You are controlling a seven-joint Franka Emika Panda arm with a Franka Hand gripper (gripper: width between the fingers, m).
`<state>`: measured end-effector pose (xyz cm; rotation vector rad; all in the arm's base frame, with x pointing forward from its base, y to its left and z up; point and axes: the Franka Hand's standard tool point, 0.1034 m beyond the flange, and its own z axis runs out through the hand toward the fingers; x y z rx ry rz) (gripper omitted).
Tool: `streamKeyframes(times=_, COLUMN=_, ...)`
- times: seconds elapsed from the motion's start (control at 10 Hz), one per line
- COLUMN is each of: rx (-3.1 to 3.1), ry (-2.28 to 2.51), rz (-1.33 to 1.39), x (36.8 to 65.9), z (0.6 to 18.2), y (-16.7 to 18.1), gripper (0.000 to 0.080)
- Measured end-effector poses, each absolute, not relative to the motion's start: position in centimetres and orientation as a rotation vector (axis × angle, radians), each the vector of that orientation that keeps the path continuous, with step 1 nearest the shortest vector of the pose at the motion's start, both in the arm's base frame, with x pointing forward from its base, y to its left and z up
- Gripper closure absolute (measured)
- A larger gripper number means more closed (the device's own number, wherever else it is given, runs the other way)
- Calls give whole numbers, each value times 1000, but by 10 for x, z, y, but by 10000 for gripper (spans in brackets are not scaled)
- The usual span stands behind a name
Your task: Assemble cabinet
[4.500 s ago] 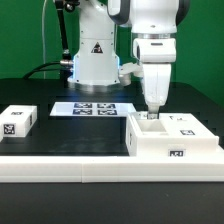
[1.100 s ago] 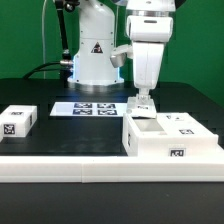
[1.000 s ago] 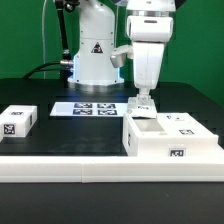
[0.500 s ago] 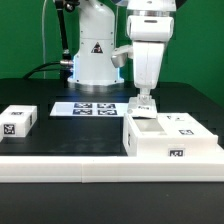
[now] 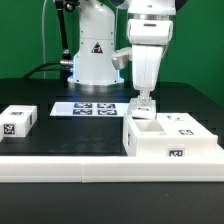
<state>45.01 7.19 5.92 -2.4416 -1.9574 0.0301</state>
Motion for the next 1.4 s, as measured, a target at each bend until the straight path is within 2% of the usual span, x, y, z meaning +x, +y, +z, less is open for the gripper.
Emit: streamKeyframes(times=1.4, rx=-2414, ry=-1973, rz=67, x=458, z=59, y=71, gripper=730)
